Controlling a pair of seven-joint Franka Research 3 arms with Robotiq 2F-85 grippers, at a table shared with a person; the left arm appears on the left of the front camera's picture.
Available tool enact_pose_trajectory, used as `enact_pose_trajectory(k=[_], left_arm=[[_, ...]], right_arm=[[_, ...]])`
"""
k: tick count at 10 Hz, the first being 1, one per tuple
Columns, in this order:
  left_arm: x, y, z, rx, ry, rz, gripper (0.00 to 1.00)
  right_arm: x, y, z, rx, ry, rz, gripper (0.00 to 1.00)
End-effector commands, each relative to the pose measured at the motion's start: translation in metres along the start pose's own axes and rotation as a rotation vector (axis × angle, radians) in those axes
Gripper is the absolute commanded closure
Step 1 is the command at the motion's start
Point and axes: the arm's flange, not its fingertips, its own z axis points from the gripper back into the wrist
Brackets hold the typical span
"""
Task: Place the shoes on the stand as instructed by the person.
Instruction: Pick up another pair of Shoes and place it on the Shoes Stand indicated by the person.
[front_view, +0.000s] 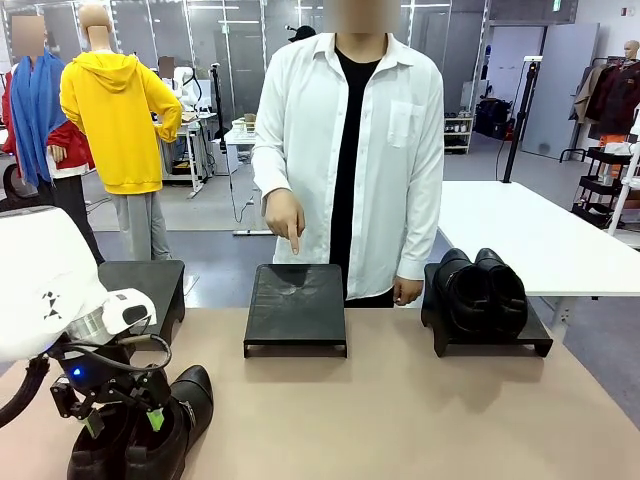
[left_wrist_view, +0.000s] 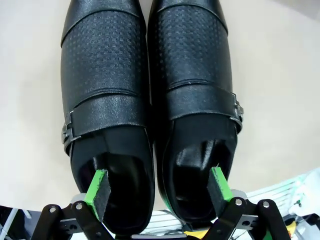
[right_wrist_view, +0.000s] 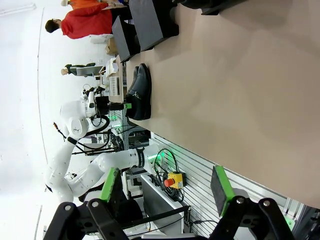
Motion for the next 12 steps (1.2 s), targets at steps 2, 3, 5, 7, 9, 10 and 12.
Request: enact_pose_trajectory(k=[2, 3, 5, 7, 9, 10, 12], left_arm=[[-0.036, 0.016, -0.038, 0.004, -0.014, 0.033, 0.3], [-0.036, 0.018, -0.041, 0.016, -0.014, 0.038, 0.64], [-0.037, 0.023, -0.048, 0.027, 0.001, 0.05, 1.0], [-0.039, 0.022, -0.049, 0.027, 0.005, 0.048, 1.0], [-0.041, 0.023, -0.049, 0.024, 0.007, 0.057, 1.0], [-0.042, 0.024, -0.046, 0.027, 0.003, 0.059, 1.0], [-0.04, 0.017, -0.032, 0.038, -0.039, 0.053, 1.0]], right_arm=[[-0.002, 0.0, 0.001, -0.015, 0.004, 0.007, 0.09], [-0.002, 0.0, 0.001, -0.015, 0.004, 0.007, 0.09], [-0.002, 0.0, 0.001, -0.015, 0.004, 0.007, 0.09], [-0.002, 0.0, 0.001, -0.015, 0.004, 0.007, 0.09], [-0.002, 0.0, 0.001, -0.015, 0.004, 0.007, 0.09], [-0.002, 0.0, 0.001, -0.015, 0.004, 0.007, 0.09], [-0.002, 0.0, 0.001, -0.015, 0.004, 0.007, 0.09]])
